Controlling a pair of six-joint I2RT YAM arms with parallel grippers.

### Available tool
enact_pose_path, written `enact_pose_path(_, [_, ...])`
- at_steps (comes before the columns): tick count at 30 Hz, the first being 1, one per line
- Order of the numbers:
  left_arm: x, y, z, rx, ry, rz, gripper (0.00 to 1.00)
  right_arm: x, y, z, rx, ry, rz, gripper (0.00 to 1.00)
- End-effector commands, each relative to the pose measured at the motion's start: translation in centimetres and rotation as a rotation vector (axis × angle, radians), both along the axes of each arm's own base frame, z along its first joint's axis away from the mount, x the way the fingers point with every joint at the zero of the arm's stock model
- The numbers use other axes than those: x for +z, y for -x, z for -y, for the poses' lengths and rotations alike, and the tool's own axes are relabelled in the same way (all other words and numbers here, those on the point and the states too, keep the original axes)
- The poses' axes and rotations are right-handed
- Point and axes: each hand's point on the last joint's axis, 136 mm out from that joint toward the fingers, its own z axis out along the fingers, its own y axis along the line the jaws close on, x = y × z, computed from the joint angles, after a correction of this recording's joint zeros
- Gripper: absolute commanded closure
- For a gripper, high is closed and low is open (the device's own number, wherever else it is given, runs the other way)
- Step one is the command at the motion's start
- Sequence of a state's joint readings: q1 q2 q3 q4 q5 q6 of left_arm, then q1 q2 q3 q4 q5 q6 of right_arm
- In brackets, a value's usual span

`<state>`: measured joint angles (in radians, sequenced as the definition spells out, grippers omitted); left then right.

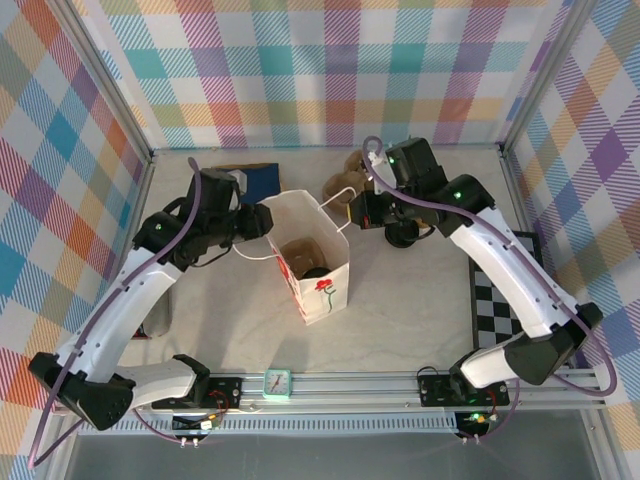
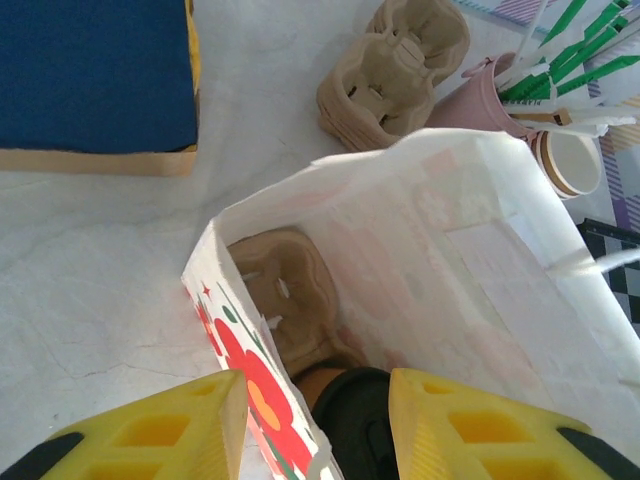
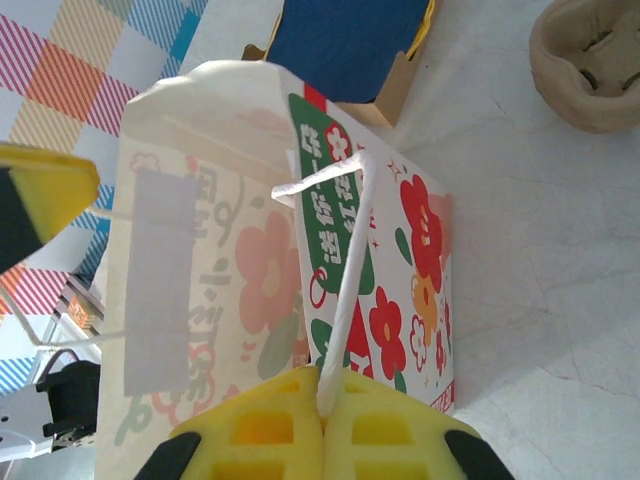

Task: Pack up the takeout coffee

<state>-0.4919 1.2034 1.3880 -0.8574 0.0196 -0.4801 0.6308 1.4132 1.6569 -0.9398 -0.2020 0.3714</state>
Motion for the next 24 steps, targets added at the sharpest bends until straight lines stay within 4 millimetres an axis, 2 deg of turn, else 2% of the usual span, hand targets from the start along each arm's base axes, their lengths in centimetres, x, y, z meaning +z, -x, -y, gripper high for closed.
enact_pose_path(1, [1.8, -1.4, 0.9, -0.026, 0.032, 0.052, 0.58, 1.1, 1.0, 1.0, -0.037, -0.008, 0.026, 1.0])
enact_pose_path(9, [1.6, -4.1, 3.6, -0.088, 0.063, 0.032, 0.59, 0.7, 1.6, 4.2, -0.154, 0.041, 0.067, 0.98])
enact_pose_path(15, [1.5, -5.1, 5.0, -0.122, 0.092, 0.016, 0.59, -0.2, 1.5, 6.3, -0.247, 0.101, 0.083, 0.93])
enact_pose_path(17, [1.6, -5.2, 5.1, -0.126, 0.092, 0.018, 0.56, -0.7, 1.4, 6.8, -0.27, 0.118, 0.085, 0.89])
enact_pose_path(21, [1.6, -5.3, 5.0, -0.129, 0.072, 0.017, 0.43, -1.1, 1.5, 6.9, -0.272, 0.111, 0.084, 0.81])
enact_pose_path(22, [1.8, -5.3, 4.9, -0.127, 0.066, 0.022, 0.39, -1.0, 1.6, 6.7, -0.263, 0.105, 0.085, 0.76])
enact_pose_path(24, [2.6, -5.3, 4.6, -0.123, 0.056, 0.041, 0.31, -0.5, 1.7, 6.5, -0.243, 0.096, 0.098, 0.44])
